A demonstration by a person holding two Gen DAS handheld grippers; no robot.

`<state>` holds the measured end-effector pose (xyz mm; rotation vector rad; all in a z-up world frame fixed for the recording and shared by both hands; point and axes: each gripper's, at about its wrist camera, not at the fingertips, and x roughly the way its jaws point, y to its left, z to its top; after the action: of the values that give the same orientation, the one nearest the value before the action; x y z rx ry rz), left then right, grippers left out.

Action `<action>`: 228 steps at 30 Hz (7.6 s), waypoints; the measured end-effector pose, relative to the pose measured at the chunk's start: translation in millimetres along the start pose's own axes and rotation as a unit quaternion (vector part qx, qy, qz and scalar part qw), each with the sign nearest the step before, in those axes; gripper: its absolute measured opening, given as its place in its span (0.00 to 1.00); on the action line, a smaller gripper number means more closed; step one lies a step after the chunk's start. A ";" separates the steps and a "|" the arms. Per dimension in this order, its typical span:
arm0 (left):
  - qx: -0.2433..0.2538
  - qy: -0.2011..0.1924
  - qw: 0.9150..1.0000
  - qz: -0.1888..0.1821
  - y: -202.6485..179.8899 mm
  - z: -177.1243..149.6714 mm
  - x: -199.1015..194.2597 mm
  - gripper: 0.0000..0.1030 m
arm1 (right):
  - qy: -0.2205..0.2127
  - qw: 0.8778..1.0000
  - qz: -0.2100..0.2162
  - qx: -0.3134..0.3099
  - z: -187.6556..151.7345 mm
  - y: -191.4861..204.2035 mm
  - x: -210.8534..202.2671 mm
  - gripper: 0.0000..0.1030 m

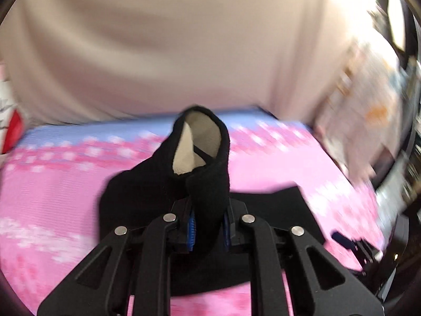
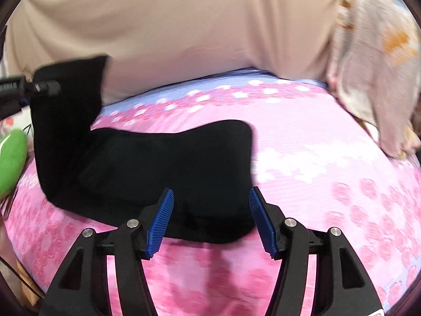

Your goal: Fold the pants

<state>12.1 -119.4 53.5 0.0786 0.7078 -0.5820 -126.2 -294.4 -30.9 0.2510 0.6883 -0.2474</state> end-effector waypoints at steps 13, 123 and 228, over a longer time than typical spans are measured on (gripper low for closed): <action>0.051 0.007 0.999 -0.004 -63.8 -37.2 11.5 0.80 | -0.007 0.999 -0.017 0.030 -12.1 -43.9 -25.5 0.57; 0.044 0.036 0.993 -0.100 -12.4 -19.6 -5.2 0.23 | -0.004 0.998 0.033 -0.046 11.2 19.3 -8.6 0.61; -0.103 0.061 0.979 0.162 157.6 -101.5 -15.2 0.60 | 0.062 0.994 0.047 -0.073 -4.5 86.8 36.6 0.00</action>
<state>26.3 46.5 -33.9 0.0353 0.8507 -0.1896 -75.0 -216.5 -45.4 0.1595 0.8114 -0.0904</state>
